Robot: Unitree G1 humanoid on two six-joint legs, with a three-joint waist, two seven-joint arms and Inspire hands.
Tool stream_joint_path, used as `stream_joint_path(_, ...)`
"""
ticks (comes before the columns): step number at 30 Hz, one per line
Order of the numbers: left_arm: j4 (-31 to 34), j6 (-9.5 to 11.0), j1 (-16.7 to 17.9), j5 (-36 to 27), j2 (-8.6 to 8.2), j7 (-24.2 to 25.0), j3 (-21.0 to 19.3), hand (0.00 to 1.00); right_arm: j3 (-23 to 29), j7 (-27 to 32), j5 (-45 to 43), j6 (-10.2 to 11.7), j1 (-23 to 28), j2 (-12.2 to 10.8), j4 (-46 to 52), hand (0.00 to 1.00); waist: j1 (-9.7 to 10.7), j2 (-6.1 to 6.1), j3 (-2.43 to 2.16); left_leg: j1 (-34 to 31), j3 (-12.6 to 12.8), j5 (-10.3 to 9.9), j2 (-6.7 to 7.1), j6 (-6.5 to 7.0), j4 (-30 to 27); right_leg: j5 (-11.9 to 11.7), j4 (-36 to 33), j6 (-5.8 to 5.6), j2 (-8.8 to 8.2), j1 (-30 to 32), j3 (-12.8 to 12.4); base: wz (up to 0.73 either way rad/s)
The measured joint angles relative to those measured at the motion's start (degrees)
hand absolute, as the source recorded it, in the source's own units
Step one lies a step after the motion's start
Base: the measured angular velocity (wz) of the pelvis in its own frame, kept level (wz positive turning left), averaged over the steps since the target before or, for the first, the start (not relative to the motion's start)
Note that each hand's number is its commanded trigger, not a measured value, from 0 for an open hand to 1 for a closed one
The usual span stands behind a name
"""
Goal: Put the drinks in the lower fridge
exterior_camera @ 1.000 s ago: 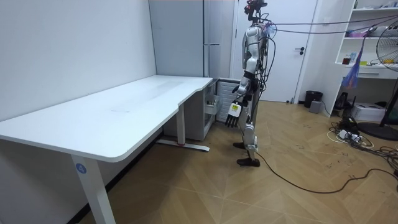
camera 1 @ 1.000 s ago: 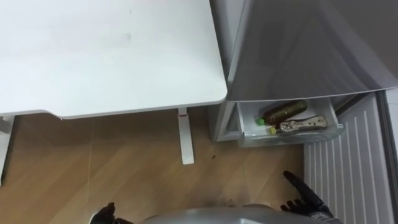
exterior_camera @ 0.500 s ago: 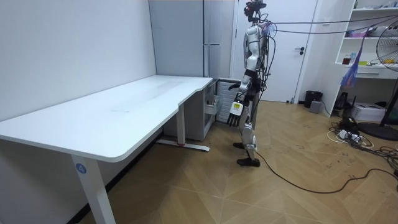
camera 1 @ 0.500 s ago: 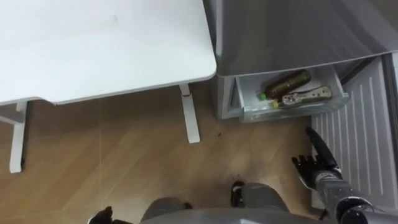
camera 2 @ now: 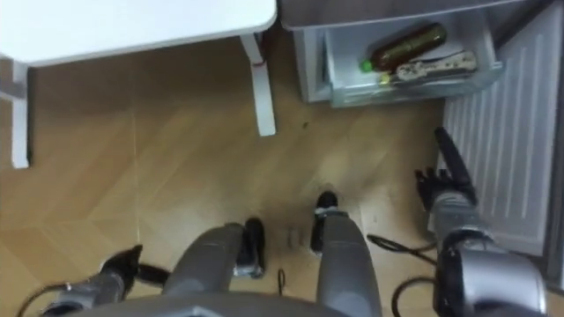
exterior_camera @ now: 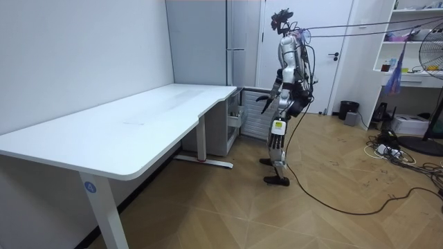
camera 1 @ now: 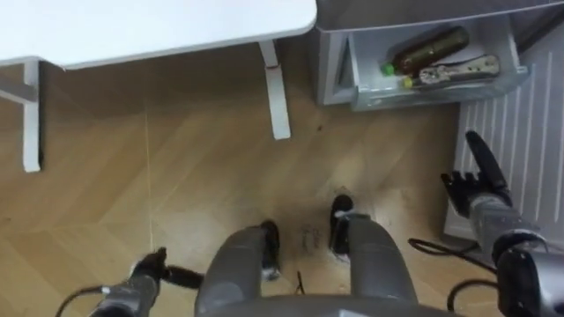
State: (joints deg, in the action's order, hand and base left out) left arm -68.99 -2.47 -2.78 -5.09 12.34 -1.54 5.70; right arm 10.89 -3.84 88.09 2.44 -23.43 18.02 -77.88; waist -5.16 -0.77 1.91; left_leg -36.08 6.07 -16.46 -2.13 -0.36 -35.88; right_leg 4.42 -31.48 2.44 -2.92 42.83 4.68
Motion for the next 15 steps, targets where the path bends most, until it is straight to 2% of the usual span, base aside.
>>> stream_joint_path(2,0.53,0.47,-0.01,-2.43,0.54,-0.81,0.21,0.0,-0.14,-0.05,0.67,-0.01,-1.79,0.77,0.11,0.0,-0.19,0.49,0.19,-2.69,-0.08,-0.59,0.07,0.24,-2.1,0.0,-1.71,-0.32,-0.12,2.56,0.11,0.02)
stream_joint_path(4,1.56,0.33,-0.11,-3.3,1.24,-1.85,1.47,0.0,-0.71,-0.05,0.84,-0.04,-3.97,2.08,0.47,0.0,-0.86,1.01,0.33,-7.17,-0.09,-1.86,0.05,0.58,-5.92,0.5,-5.04,0.11,-0.63,6.93,0.34,0.0)
stream_joint_path(8,2.68,0.7,-0.2,-3.52,2.5,-2.57,2.68,0.0,-2.62,-1.03,0.97,-0.03,-5.48,4.0,2.3,0.0,-1.93,1.17,0.34,-14.85,-0.94,-4.38,-0.02,1.27,-13.75,2.41,-12.1,0.26,-1.5,14.13,1.1,0.09)
stream_joint_path(10,2.91,0.83,-0.23,-3.72,3.53,-3.59,4.37,0.0,-3.44,-2.34,1.93,-0.02,-6.85,4.63,2.51,0.0,-2.13,1.18,0.33,-20.13,-1.38,-6.66,-0.02,1.65,-19.65,4.59,-17.5,0.35,-2.73,19.02,1.88,0.16)
stream_joint_path(15,3.13,1.23,-0.7,-4.98,3.96,-4.11,5.32,0.0,-4.31,-4.72,2.56,-0.08,-8.83,7.14,4.51,0.0,-2.94,1.23,0.34,-28.35,-1.32,-9.65,1.08,3.29,-29.18,8.48,-28.34,-0.15,-5.77,27.62,1.36,0.21)
